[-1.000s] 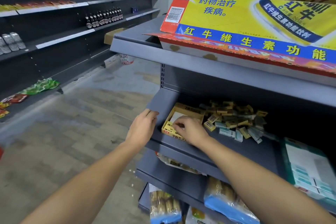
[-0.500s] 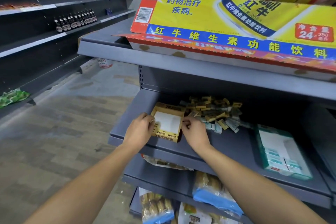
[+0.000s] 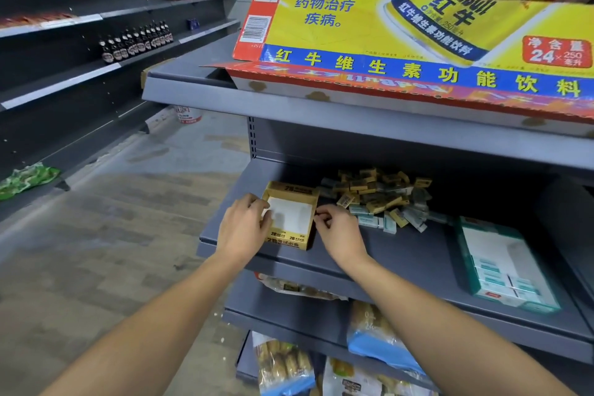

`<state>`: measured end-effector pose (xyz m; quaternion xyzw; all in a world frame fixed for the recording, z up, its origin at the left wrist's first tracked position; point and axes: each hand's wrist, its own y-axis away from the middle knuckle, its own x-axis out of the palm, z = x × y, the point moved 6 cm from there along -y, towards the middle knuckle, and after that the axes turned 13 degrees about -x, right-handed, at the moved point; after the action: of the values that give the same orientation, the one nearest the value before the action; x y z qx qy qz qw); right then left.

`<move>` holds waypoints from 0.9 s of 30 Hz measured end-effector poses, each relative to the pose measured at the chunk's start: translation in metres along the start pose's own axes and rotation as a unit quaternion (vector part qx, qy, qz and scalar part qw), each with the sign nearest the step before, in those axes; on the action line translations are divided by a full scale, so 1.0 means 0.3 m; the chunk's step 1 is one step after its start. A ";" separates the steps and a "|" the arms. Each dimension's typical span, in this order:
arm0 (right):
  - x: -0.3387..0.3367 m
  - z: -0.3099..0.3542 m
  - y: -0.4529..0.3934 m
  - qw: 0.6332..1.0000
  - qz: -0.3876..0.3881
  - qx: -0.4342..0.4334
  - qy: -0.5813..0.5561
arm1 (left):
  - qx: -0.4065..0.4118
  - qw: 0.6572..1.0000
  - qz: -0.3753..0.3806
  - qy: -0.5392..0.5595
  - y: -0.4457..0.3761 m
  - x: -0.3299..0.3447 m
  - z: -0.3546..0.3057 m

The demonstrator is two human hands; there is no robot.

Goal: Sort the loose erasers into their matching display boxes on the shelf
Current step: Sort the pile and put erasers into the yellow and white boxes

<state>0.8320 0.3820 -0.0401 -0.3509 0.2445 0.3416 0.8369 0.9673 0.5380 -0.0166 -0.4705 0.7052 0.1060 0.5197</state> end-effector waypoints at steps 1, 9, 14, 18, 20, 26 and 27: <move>-0.017 -0.008 0.004 1.000 0.000 -0.001 0.008 | 0.011 1.000 0.001 0.007 -0.001 0.009 -0.024; -0.256 -0.179 0.082 0.993 -0.003 0.024 0.116 | 0.097 0.993 0.049 0.043 -0.001 0.151 -0.309; -0.366 -0.252 0.088 0.983 -0.001 0.012 0.186 | 0.124 0.987 0.082 0.053 0.000 0.223 -0.423; -0.360 -0.259 0.029 0.957 0.058 -0.042 0.282 | 0.144 0.985 0.088 0.033 -0.012 0.242 -0.447; -0.341 -0.253 0.000 0.943 0.096 -0.064 0.313 | 0.145 0.985 0.090 0.028 -0.023 0.245 -0.444; -0.301 -0.261 -0.046 0.956 0.142 -0.071 0.247 | 0.129 0.987 0.092 0.025 -0.056 0.239 -0.434; -0.296 -0.265 -0.050 0.959 0.143 -0.068 0.235 | 0.130 0.987 0.090 0.023 -0.059 0.240 -0.433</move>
<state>0.7721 0.2786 -0.0266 -0.4383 0.4578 0.3815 0.6729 0.8975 0.4058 -0.0137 -0.3362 0.7640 0.0490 0.5485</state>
